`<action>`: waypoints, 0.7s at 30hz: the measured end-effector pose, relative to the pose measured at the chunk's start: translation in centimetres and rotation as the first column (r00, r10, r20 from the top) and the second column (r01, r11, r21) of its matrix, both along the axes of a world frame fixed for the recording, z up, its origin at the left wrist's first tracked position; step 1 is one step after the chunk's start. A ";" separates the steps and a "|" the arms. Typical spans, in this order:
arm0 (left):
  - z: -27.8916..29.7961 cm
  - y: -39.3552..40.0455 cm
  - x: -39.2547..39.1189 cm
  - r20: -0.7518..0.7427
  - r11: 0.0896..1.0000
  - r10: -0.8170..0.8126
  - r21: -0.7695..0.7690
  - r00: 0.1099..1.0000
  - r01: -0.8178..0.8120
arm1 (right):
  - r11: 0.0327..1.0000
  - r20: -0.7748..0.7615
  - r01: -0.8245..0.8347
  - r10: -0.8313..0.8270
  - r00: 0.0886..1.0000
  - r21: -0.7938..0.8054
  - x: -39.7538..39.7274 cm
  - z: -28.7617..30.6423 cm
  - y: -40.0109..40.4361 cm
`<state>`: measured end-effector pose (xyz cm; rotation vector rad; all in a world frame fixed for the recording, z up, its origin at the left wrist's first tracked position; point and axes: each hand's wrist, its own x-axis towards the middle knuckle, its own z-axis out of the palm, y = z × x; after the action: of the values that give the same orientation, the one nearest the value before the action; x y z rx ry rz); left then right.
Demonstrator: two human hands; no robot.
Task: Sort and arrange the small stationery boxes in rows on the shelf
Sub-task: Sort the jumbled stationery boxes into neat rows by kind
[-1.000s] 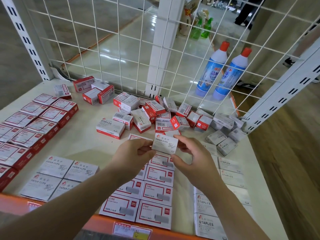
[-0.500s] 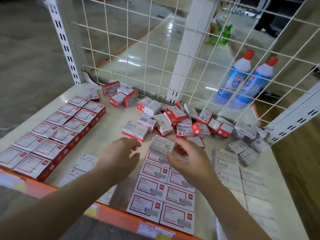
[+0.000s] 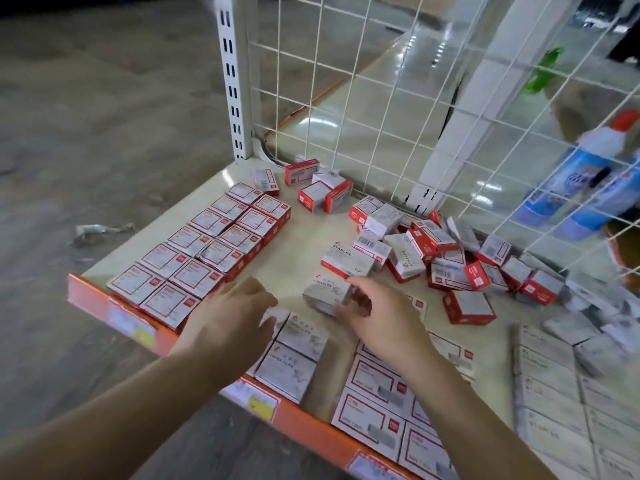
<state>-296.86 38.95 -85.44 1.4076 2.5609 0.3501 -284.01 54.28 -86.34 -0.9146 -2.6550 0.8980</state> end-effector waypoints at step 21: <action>-0.2 0.1 -0.2 0.182 0.986 0.129 0.078 0.975 -0.145 | 0.992 -0.038 -0.102 0.099 0.994 -0.072 -4.2 -1.7 -1.0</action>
<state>-297.09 39.04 -85.69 1.1713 2.5299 0.5936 -288.21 53.30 -88.07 -0.7794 -2.6750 1.0312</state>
